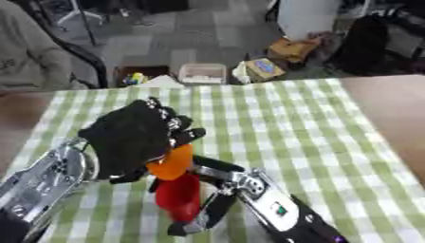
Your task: Pour the contents of one cup into another cup.
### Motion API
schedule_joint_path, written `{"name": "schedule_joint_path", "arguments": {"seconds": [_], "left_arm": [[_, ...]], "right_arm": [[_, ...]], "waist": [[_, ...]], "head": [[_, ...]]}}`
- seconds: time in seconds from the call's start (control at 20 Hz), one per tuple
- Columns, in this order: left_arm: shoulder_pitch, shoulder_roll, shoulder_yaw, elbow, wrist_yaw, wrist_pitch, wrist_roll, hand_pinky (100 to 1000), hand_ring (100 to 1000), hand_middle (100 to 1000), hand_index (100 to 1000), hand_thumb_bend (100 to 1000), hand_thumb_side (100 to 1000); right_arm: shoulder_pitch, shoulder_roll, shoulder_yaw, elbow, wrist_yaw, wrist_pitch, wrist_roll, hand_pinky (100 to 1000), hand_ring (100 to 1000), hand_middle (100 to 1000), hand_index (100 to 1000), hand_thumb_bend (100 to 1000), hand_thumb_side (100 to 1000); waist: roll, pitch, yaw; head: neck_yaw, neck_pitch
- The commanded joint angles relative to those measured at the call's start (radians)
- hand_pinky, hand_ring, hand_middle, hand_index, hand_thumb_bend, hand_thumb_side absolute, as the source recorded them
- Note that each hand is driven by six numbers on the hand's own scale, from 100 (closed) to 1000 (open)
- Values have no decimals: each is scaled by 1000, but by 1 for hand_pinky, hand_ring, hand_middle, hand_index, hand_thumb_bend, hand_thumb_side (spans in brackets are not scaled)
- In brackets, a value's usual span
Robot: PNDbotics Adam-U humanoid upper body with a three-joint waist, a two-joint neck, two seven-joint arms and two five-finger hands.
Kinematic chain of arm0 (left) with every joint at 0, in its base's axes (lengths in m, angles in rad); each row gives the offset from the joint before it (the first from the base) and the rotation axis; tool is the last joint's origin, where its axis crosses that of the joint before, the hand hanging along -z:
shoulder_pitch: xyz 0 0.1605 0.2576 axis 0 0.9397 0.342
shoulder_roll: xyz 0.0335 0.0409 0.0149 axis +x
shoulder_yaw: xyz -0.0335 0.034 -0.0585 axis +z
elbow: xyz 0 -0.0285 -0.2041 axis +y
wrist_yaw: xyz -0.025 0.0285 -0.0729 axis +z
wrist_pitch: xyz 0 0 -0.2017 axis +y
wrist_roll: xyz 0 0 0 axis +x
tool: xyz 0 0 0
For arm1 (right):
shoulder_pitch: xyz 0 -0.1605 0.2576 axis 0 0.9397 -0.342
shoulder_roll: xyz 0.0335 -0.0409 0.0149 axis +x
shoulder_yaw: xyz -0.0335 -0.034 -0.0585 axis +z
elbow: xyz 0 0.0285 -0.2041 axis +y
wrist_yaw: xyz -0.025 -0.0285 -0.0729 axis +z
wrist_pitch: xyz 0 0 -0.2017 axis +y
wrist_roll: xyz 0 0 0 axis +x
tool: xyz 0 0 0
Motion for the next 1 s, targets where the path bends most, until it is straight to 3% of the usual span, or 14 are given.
{"name": "schedule_joint_path", "arguments": {"seconds": [0.05,0.7,1.0], "left_arm": [[-24,-7,-4,-3,-21,-5,15,267,328,445,833,672,100],[-25,-1,-16,-17,-150,-22,65,307,341,450,828,778,100],[-17,29,-17,-50,-162,-25,83,313,344,450,828,788,100]], "right_arm": [[-24,7,3,-28,-10,-37,39,353,311,244,747,100,100],[-24,5,4,-31,-15,-36,39,352,310,244,747,100,100],[-21,1,0,-27,-11,-36,36,352,310,244,747,100,100]], "waist": [[2,-21,-1],[2,-22,-1],[2,-24,5]], "head": [[4,-11],[4,-14],[0,-15]]}}
